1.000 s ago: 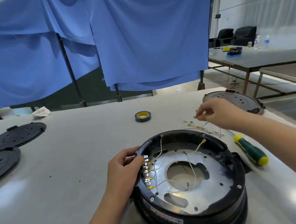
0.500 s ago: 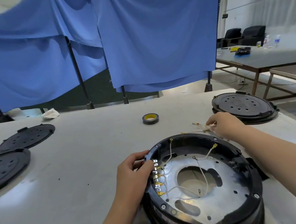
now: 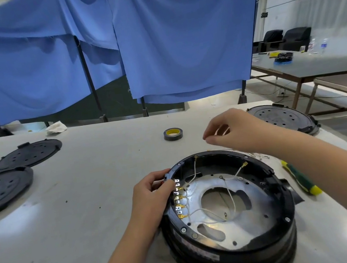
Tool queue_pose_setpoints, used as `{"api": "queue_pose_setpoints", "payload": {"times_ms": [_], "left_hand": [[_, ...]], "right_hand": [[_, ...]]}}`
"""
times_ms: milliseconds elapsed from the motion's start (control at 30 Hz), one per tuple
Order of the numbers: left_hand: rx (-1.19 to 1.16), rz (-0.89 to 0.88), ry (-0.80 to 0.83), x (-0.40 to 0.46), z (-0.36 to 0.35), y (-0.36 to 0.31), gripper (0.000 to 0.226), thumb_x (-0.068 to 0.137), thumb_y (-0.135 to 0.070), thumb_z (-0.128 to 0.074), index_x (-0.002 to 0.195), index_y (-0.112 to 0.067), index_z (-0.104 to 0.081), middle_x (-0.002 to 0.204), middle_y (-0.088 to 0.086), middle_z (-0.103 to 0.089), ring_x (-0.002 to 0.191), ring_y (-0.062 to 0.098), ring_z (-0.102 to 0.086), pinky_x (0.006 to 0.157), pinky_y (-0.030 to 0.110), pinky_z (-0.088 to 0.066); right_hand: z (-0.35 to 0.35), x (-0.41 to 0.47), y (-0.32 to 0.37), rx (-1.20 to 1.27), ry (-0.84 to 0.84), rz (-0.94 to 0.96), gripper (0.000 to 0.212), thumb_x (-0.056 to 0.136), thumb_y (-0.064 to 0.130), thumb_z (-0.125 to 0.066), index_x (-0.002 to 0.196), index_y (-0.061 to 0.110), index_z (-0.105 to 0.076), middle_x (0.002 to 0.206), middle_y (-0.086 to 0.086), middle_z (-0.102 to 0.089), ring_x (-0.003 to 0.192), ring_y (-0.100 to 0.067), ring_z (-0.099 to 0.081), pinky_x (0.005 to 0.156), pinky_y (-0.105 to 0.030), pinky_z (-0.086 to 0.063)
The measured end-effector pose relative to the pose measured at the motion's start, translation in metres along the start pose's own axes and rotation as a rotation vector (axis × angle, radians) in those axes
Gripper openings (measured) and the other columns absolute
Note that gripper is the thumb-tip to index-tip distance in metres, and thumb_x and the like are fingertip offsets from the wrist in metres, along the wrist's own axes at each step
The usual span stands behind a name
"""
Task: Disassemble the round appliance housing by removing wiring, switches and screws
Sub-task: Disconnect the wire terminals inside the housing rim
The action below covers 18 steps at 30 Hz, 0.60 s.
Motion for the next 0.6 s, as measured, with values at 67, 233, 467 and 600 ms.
{"api": "queue_pose_setpoints", "payload": {"times_ms": [67, 233, 467, 600], "left_hand": [[-0.003, -0.001, 0.006, 0.0, 0.0, 0.0, 0.025, 0.079, 0.0, -0.064, 0.089, -0.021, -0.074, 0.072, 0.002, -0.074, 0.061, 0.01, -0.069, 0.052, 0.019, -0.052], [-0.005, 0.0, 0.015, -0.001, -0.001, -0.001, 0.028, 0.08, 0.003, -0.063, 0.086, -0.023, -0.074, 0.074, 0.004, -0.075, 0.063, 0.011, -0.069, 0.054, 0.018, -0.052], [-0.046, -0.002, 0.036, -0.001, -0.002, -0.001, 0.011, 0.08, -0.012, -0.073, 0.088, -0.019, -0.074, 0.076, 0.004, -0.076, 0.069, 0.015, -0.072, 0.058, 0.02, -0.055], [-0.046, 0.003, 0.041, -0.001, -0.002, -0.001, 0.013, 0.081, -0.009, -0.072, 0.088, -0.021, -0.073, 0.073, 0.001, -0.075, 0.066, 0.012, -0.071, 0.056, 0.019, -0.054]], "right_hand": [[-0.013, -0.009, 0.027, -0.032, 0.088, 0.047, 0.007, 0.083, 0.028, -0.066, 0.078, 0.031, -0.071, 0.073, 0.021, -0.065, 0.069, 0.009, -0.057, 0.058, -0.004, -0.041], [-0.069, -0.025, 0.039, -0.161, 0.314, -0.036, 0.015, 0.082, 0.036, -0.062, 0.089, 0.028, -0.073, 0.076, 0.014, -0.065, 0.069, -0.003, -0.058, 0.056, -0.02, -0.043], [-0.097, -0.023, 0.021, 0.091, 0.319, -0.221, 0.009, 0.079, 0.022, -0.065, 0.077, 0.025, -0.073, 0.066, 0.006, -0.066, 0.064, -0.009, -0.059, 0.063, -0.025, -0.049], [-0.101, -0.025, 0.017, 0.104, 0.274, -0.224, 0.009, 0.078, 0.024, -0.065, 0.078, 0.024, -0.074, 0.065, 0.009, -0.064, 0.063, -0.005, -0.058, 0.06, -0.021, -0.048]]}}
Point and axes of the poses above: each hand's wrist, its own x-axis towards the middle knuckle, its own z-axis out of the back of the hand, y = z × x, the point moved 7 cm from there along x, towards the middle knuckle
